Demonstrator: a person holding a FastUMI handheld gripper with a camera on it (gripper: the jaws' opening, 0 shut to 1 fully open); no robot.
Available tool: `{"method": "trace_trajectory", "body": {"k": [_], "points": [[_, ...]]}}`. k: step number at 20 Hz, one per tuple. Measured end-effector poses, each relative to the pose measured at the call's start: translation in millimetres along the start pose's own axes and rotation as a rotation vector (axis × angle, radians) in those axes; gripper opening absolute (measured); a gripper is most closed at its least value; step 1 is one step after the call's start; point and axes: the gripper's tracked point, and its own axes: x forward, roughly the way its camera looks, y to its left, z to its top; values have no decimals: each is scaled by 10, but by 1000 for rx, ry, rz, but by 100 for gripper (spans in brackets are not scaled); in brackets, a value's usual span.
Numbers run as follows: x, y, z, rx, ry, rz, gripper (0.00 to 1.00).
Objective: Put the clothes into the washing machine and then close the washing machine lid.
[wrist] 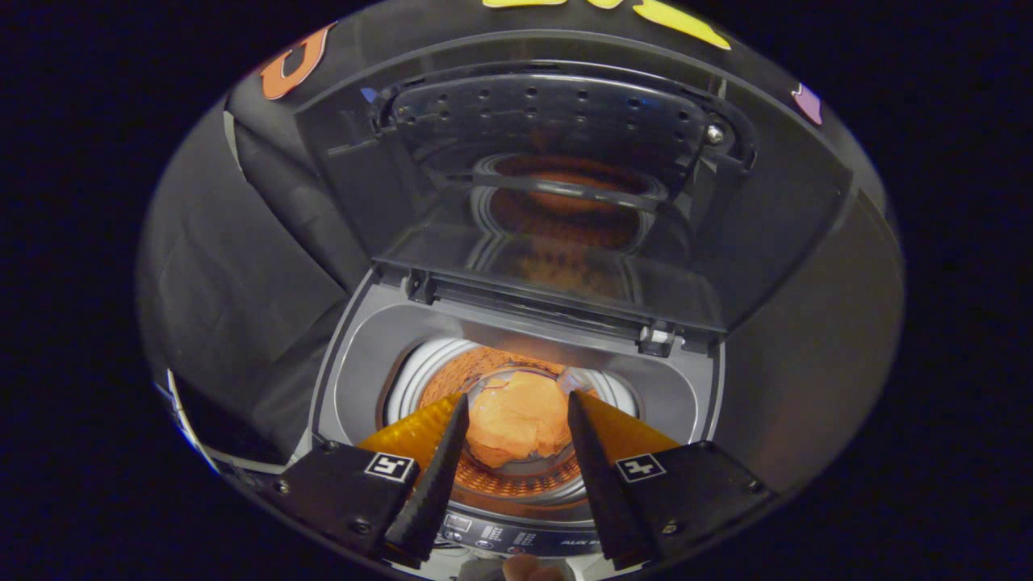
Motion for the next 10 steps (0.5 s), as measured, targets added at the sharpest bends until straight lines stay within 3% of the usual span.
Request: {"method": "trace_trajectory", "body": {"k": [5, 10], "points": [[-157, 11, 101, 6, -34, -2, 77], [-634, 102, 515, 40, -117, 39, 76]]}}
